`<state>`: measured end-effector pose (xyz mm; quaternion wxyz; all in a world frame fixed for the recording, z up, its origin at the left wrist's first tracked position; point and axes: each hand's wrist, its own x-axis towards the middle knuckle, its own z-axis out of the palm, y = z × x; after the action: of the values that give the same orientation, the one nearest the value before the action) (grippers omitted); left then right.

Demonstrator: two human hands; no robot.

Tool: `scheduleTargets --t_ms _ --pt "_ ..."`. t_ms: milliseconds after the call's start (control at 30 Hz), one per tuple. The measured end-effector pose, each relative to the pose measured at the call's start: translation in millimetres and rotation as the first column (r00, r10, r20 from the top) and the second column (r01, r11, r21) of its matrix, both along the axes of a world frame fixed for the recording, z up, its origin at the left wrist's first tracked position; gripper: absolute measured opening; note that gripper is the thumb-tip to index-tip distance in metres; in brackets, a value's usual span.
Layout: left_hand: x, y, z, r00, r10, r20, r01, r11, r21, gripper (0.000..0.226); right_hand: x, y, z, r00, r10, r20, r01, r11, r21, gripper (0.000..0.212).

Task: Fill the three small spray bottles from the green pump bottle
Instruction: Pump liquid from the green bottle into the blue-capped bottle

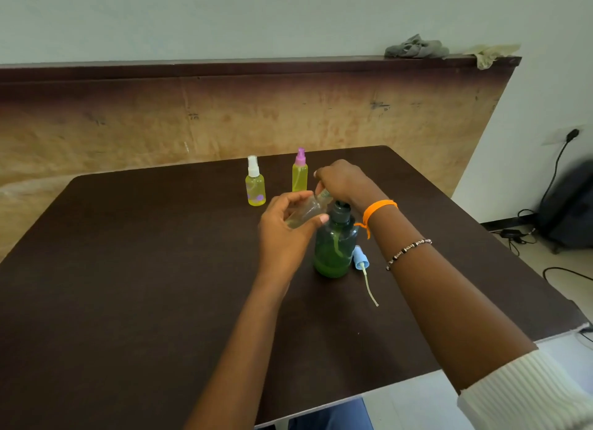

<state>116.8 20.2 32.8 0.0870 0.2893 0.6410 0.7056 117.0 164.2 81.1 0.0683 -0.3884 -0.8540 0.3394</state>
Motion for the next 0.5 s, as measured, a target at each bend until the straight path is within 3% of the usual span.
scheduleTargets --t_ms 100,233,500 --pt "1.2 -1.4 1.7 1.000 0.006 0.012 -0.006 1.000 0.015 0.037 1.8 -2.4 3.3 1.000 -0.003 -0.024 0.004 1.000 0.010 0.046" --pt "1.3 -5.3 6.1 1.000 -0.004 -0.008 0.005 1.000 0.007 0.038 1.9 -3.7 11.7 0.994 0.092 0.056 -0.086 0.991 -0.098 0.033" --pt "-0.5 -1.3 2.2 1.000 0.015 -0.014 -0.015 1.000 -0.026 0.038 2.1 1.7 -3.1 0.998 -0.014 -0.060 0.015 1.000 0.022 0.048"
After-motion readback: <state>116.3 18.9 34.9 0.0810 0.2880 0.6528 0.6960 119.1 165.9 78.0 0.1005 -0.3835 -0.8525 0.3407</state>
